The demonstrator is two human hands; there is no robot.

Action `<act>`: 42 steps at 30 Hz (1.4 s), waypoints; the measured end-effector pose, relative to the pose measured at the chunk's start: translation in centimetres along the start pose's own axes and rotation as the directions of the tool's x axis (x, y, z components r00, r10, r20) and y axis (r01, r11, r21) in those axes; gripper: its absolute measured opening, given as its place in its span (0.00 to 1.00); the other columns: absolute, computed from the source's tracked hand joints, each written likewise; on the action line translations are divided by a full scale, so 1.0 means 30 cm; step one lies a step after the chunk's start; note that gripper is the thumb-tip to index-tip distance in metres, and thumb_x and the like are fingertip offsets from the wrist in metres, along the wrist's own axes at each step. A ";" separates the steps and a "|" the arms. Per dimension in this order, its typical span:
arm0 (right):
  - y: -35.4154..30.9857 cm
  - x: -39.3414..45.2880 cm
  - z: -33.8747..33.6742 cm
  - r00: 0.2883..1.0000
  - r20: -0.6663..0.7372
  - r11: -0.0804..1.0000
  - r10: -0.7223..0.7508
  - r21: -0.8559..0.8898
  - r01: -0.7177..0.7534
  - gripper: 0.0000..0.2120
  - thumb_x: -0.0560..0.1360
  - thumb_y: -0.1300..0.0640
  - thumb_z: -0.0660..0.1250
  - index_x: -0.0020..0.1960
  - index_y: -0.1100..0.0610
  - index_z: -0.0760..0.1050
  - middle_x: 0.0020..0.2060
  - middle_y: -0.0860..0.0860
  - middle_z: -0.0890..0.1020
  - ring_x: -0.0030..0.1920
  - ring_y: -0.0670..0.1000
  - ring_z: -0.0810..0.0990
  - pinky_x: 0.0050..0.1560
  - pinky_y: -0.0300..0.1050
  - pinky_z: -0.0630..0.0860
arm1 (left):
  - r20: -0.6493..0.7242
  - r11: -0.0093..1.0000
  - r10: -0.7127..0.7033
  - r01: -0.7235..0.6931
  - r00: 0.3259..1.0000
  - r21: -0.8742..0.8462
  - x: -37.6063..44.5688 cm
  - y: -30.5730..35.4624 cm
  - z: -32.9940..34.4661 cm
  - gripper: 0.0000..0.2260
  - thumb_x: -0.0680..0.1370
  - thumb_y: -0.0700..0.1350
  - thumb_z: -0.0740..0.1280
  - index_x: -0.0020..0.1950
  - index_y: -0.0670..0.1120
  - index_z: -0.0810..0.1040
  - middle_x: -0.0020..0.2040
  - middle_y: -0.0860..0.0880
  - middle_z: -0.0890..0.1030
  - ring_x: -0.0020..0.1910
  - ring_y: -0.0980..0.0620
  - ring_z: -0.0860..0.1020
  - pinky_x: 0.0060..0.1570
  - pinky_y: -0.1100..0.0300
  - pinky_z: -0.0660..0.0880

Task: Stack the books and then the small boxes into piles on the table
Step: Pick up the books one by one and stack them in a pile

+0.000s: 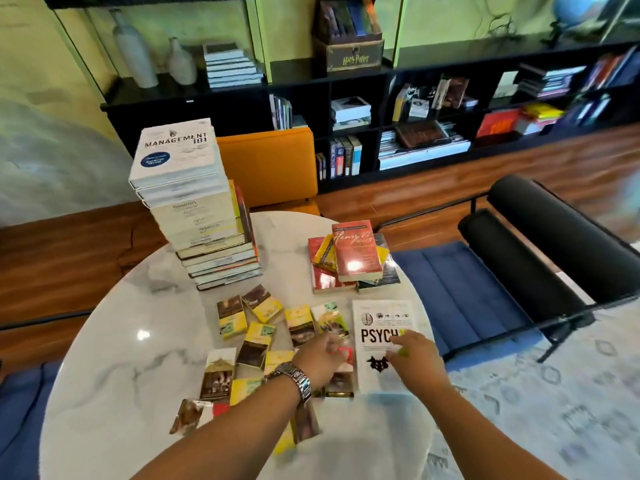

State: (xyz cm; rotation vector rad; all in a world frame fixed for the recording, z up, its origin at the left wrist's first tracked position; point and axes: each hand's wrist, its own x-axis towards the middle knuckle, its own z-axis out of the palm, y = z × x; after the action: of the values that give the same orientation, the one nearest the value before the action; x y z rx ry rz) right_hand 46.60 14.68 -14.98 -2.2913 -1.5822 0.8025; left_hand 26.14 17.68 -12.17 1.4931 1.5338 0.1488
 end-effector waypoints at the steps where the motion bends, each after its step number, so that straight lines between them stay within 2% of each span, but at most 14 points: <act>1: 0.027 -0.003 -0.010 0.999 0.033 1.000 -0.007 -0.022 0.008 0.16 0.73 0.49 0.69 0.60 0.49 0.79 0.65 0.48 0.75 0.61 0.50 0.75 0.63 0.48 0.74 | 0.016 1.000 0.004 -0.004 1.000 0.002 0.006 0.020 0.036 0.12 0.77 0.52 0.64 0.58 0.51 0.76 0.58 0.52 0.79 0.56 0.52 0.77 0.53 0.62 0.72; 3: 0.079 -0.009 -0.014 0.993 0.112 0.998 -0.048 -0.025 0.052 0.16 0.72 0.52 0.69 0.59 0.51 0.79 0.72 0.48 0.69 0.64 0.51 0.73 0.65 0.46 0.72 | 0.030 1.000 0.002 -0.003 1.000 0.008 0.020 0.053 0.092 0.14 0.76 0.53 0.65 0.60 0.51 0.76 0.58 0.53 0.80 0.54 0.53 0.78 0.50 0.62 0.72; 6: 0.158 -0.024 -0.014 0.973 0.201 0.993 -0.117 0.037 0.112 0.24 0.73 0.54 0.70 0.68 0.49 0.71 0.77 0.43 0.55 0.71 0.48 0.66 0.69 0.44 0.66 | -0.006 0.996 -0.035 0.036 0.999 0.080 0.045 0.096 0.155 0.23 0.77 0.54 0.64 0.71 0.50 0.69 0.63 0.50 0.77 0.59 0.51 0.76 0.59 0.59 0.71; 12: 0.224 -0.027 -0.020 0.952 0.246 0.981 -0.184 0.104 0.163 0.29 0.76 0.51 0.68 0.74 0.49 0.64 0.78 0.42 0.50 0.73 0.45 0.63 0.70 0.41 0.63 | -0.022 0.981 -0.160 0.162 0.987 0.109 0.072 0.164 0.232 0.22 0.78 0.54 0.63 0.70 0.49 0.67 0.67 0.50 0.75 0.65 0.49 0.74 0.61 0.58 0.67; 14: 0.225 -0.018 -0.030 0.948 0.264 0.979 -0.179 0.145 0.145 0.29 0.76 0.51 0.67 0.74 0.50 0.64 0.78 0.43 0.50 0.74 0.45 0.62 0.70 0.40 0.62 | -0.067 0.970 -0.207 0.214 0.976 0.119 0.088 0.178 0.253 0.22 0.77 0.55 0.62 0.69 0.50 0.68 0.66 0.51 0.76 0.63 0.49 0.75 0.60 0.57 0.66; 18: 0.207 0.003 -0.068 0.954 0.285 0.963 -0.091 0.270 0.011 0.34 0.75 0.52 0.70 0.76 0.52 0.59 0.77 0.50 0.55 0.75 0.49 0.59 0.70 0.43 0.60 | -0.091 0.962 -0.274 0.274 0.957 -0.013 0.116 0.210 0.265 0.18 0.76 0.55 0.65 0.62 0.47 0.76 0.58 0.48 0.81 0.48 0.50 0.78 0.47 0.61 0.74; 22: 0.233 0.037 -0.073 0.958 0.285 0.881 -0.042 0.463 -0.099 0.37 0.71 0.52 0.74 0.75 0.50 0.61 0.71 0.51 0.67 0.67 0.51 0.72 0.69 0.52 0.69 | -0.146 0.955 -0.289 0.296 0.946 0.022 0.103 0.220 0.260 0.17 0.76 0.57 0.63 0.60 0.48 0.77 0.58 0.51 0.81 0.55 0.49 0.79 0.46 0.63 0.68; 24: 0.246 0.042 -0.078 0.951 0.306 0.842 -0.054 0.525 -0.121 0.32 0.71 0.55 0.73 0.71 0.47 0.64 0.65 0.49 0.75 0.61 0.49 0.77 0.64 0.52 0.74 | -0.152 0.949 -0.312 0.315 0.938 -0.006 0.099 0.210 0.263 0.18 0.77 0.57 0.63 0.62 0.49 0.76 0.60 0.51 0.80 0.59 0.49 0.77 0.49 0.63 0.63; 26: 0.242 0.040 -0.085 0.948 0.310 0.828 -0.067 0.547 -0.120 0.26 0.73 0.59 0.72 0.67 0.46 0.68 0.59 0.46 0.79 0.57 0.47 0.80 0.61 0.48 0.76 | -0.118 0.939 -0.339 0.327 0.933 -0.105 0.100 0.205 0.262 0.20 0.76 0.57 0.65 0.63 0.48 0.76 0.62 0.49 0.79 0.60 0.48 0.77 0.54 0.63 0.67; 30: 0.244 0.048 -0.088 0.934 0.353 0.831 -0.053 0.535 -0.155 0.23 0.75 0.56 0.70 0.68 0.48 0.69 0.57 0.44 0.80 0.55 0.46 0.81 0.58 0.51 0.78 | -0.112 0.941 -0.336 0.327 0.935 -0.086 0.116 0.234 0.288 0.21 0.74 0.58 0.65 0.61 0.46 0.76 0.58 0.47 0.80 0.56 0.47 0.79 0.55 0.56 0.76; 36: 0.256 0.044 -0.094 0.920 0.390 0.809 -0.050 0.555 -0.191 0.20 0.74 0.56 0.70 0.64 0.46 0.70 0.57 0.44 0.81 0.54 0.46 0.81 0.59 0.53 0.78 | -0.151 0.861 -0.425 0.347 0.893 -0.372 0.192 0.234 0.318 0.36 0.65 0.56 0.70 0.69 0.43 0.68 0.62 0.44 0.78 0.59 0.44 0.78 0.59 0.53 0.76; 39: 0.274 0.062 -0.098 0.924 0.376 0.837 -0.065 0.525 -0.155 0.17 0.74 0.56 0.71 0.59 0.45 0.72 0.54 0.43 0.81 0.53 0.46 0.81 0.57 0.51 0.79 | -0.137 0.868 -0.418 0.350 0.898 -0.354 0.240 0.184 0.333 0.47 0.56 0.61 0.70 0.71 0.43 0.67 0.64 0.45 0.77 0.60 0.44 0.77 0.60 0.51 0.76; 40: 0.276 0.066 -0.107 0.925 0.376 0.842 -0.062 0.517 -0.154 0.16 0.74 0.56 0.70 0.58 0.45 0.71 0.52 0.42 0.81 0.52 0.45 0.81 0.56 0.49 0.79 | -0.131 0.876 -0.409 0.348 0.903 -0.334 0.253 0.164 0.337 0.48 0.54 0.63 0.70 0.70 0.43 0.68 0.64 0.45 0.78 0.60 0.45 0.78 0.59 0.52 0.76; 42: 0.280 0.072 -0.123 0.920 0.388 0.836 -0.061 0.524 -0.165 0.14 0.75 0.58 0.70 0.56 0.45 0.70 0.49 0.41 0.80 0.49 0.44 0.80 0.53 0.45 0.79 | -0.097 0.890 -0.397 0.357 0.913 -0.282 0.194 0.199 0.312 0.40 0.63 0.62 0.71 0.69 0.42 0.70 0.64 0.45 0.78 0.60 0.46 0.78 0.57 0.58 0.75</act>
State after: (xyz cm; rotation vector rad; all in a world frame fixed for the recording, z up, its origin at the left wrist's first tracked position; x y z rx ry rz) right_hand 55.82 13.84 -16.70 -1.8272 -1.1927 1.5775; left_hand 37.87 19.19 -16.30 0.9729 1.8231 0.2281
